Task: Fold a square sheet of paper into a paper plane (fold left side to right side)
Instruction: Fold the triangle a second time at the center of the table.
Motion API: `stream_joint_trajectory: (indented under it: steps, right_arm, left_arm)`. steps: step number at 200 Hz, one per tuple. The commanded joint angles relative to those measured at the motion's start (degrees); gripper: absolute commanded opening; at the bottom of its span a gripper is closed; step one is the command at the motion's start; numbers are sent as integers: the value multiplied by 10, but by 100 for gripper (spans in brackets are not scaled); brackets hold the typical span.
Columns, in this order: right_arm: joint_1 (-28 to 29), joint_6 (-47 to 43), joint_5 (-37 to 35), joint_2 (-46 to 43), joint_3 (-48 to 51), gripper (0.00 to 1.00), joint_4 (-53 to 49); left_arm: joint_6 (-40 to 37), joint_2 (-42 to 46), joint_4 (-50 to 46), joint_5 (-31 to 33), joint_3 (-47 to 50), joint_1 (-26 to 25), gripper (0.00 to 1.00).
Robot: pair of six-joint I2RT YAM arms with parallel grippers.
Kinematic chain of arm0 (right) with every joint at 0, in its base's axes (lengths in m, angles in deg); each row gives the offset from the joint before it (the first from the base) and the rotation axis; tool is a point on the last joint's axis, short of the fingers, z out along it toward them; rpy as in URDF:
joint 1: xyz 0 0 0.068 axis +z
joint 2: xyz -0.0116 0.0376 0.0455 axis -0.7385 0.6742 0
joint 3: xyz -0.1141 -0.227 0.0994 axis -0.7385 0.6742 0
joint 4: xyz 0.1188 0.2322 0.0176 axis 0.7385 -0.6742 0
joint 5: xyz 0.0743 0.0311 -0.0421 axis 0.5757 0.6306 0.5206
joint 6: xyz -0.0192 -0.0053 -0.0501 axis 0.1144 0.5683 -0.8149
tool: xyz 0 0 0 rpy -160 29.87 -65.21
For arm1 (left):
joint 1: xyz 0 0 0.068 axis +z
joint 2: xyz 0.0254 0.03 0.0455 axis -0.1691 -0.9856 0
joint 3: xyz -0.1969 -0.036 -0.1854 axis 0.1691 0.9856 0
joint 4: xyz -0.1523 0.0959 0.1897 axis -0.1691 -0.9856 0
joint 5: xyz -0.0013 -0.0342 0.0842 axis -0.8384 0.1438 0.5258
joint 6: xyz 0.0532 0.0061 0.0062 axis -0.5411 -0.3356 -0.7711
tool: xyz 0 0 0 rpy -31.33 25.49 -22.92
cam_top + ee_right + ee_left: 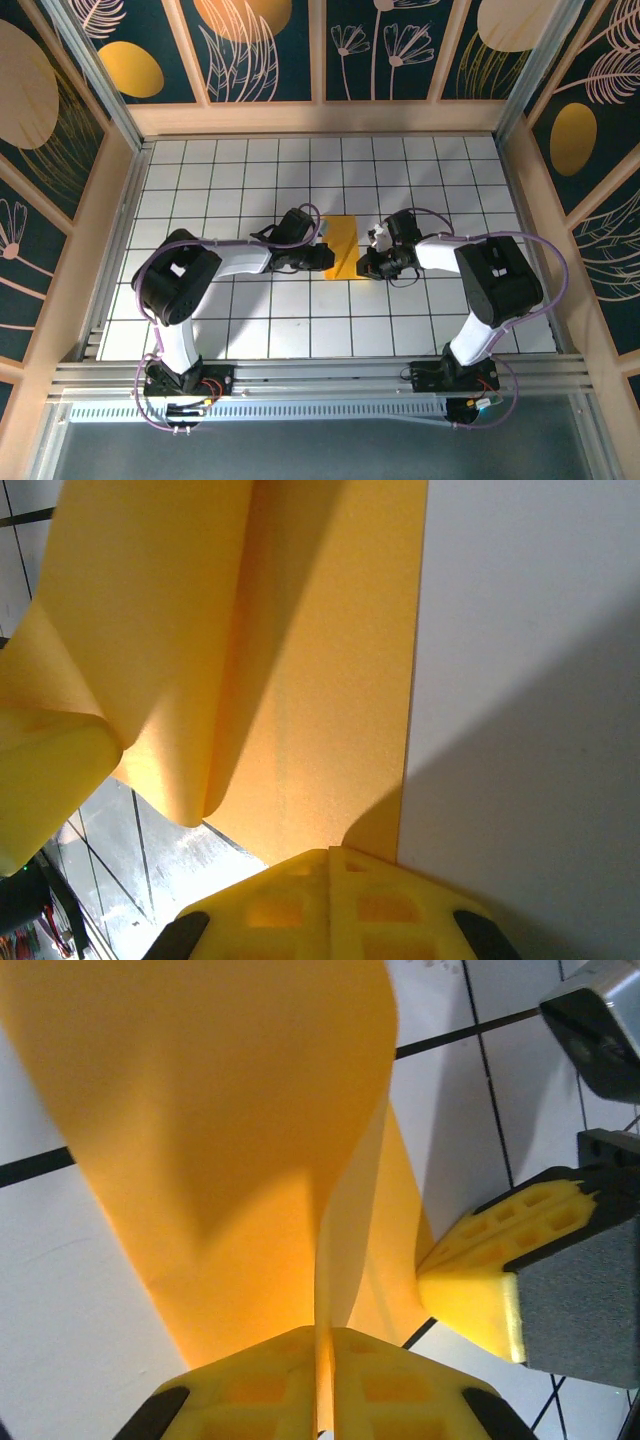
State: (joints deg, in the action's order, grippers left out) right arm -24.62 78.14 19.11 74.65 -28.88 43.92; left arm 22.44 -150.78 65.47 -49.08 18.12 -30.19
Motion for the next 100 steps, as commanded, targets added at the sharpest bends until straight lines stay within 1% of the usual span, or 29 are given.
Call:
stream_joint_trajectory:
  steps: [1, 100]
  right_arm:
    - [4, -16, -36, 21, -2, 0, -34]
    - [3, -19, -39, 29, -4, 0, -36]
  left_arm:
    - [-30, -13, -30, -9, -28, 7, 11]
    - [-62, -42, -75, 6, -66, 17, 11]
